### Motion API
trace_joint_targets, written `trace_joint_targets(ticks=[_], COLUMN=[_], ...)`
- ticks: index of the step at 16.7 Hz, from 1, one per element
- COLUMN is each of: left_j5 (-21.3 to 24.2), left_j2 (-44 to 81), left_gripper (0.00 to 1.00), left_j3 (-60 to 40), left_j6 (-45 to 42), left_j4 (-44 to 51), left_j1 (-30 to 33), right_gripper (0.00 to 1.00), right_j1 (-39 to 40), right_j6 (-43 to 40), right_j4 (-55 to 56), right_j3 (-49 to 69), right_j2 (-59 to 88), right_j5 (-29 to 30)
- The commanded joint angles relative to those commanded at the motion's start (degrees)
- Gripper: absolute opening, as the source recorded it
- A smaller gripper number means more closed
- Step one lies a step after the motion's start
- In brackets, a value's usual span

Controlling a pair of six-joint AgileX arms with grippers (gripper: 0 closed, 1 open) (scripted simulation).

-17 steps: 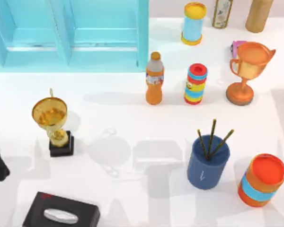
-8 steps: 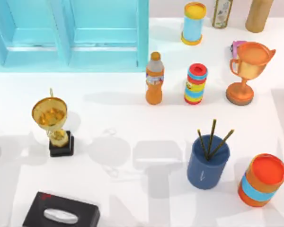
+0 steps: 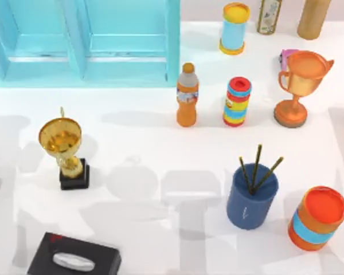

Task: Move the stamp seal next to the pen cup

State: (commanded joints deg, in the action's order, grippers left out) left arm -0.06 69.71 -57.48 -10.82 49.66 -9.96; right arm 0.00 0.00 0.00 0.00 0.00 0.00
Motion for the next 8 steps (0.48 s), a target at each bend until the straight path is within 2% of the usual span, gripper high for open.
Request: trace_joint_targets(ticks=[4, 8], left_j5=[0.0, 0.1], left_j2=[19.0, 30.8], left_gripper=[1.0, 1.0], left_j3=[-15.8, -27.8], left_j6=[-3.0, -5.1], left_j4=[13.5, 22.1], left_j1=[-2.7, -4.6], right_gripper=[1.0, 1.0], right_j1=[0.0, 0.0], right_j6=[0.0, 0.0], right_j4=[0.0, 0.0], right_j3=[0.0, 0.0], right_j2=[0.0, 0.0], right_j5=[0.0, 0.0])
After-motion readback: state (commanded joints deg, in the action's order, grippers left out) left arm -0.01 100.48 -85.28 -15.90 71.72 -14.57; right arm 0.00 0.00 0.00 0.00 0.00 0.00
